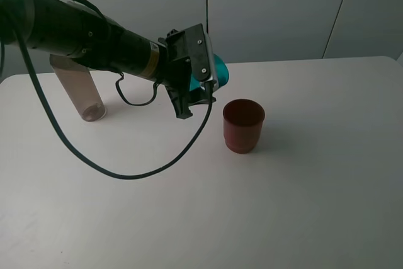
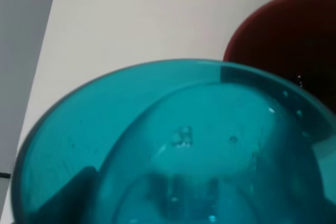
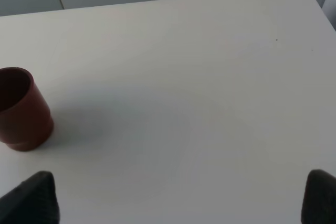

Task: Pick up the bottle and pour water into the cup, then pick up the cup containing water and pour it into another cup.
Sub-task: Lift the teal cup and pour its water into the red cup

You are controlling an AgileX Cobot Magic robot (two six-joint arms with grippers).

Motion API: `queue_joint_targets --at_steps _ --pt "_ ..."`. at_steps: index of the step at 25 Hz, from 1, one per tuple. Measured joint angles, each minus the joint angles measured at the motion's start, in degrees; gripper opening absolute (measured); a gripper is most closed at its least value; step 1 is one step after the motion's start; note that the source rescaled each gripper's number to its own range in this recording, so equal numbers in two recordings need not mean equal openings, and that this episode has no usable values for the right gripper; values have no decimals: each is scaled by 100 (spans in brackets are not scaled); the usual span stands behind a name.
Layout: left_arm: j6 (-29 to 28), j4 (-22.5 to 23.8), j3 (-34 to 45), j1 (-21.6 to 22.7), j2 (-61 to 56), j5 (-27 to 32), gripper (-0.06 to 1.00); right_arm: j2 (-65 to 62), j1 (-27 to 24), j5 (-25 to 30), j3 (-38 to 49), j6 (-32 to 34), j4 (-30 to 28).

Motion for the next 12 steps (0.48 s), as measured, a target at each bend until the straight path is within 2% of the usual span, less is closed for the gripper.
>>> queue_joint_targets --at_steps 12 --pt "342 0 -89 -242 84 314 15 0 0 0 0 0 0"
